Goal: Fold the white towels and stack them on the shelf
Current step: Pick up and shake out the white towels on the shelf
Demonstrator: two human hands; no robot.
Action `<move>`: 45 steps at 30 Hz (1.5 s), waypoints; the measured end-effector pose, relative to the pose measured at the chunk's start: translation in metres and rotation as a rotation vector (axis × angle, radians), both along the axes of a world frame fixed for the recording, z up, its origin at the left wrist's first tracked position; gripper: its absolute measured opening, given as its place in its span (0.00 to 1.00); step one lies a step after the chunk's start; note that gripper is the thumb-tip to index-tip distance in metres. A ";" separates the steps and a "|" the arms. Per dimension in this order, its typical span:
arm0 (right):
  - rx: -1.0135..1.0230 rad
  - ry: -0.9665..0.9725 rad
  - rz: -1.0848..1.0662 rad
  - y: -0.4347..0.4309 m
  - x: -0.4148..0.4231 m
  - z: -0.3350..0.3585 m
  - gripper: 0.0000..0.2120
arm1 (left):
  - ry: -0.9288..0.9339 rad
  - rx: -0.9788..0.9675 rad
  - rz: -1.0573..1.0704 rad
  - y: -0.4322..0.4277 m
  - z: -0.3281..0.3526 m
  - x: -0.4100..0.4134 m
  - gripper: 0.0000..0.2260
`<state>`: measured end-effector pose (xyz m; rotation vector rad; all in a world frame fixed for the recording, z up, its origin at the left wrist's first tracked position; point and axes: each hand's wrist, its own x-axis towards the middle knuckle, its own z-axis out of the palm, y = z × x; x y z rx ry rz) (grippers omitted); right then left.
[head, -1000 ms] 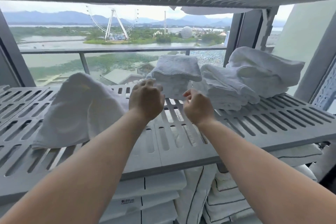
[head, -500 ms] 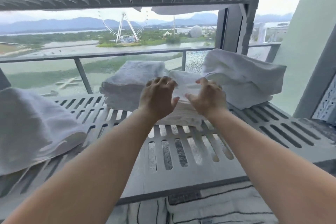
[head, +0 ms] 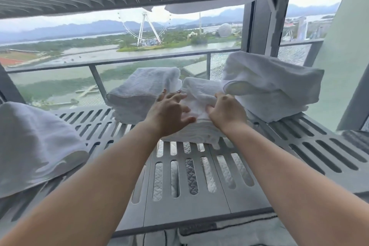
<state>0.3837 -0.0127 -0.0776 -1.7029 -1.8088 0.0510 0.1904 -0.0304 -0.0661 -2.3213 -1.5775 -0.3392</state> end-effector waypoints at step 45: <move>0.326 0.365 0.261 -0.028 0.010 -0.014 0.14 | -0.209 0.191 -0.035 0.047 0.044 0.028 0.10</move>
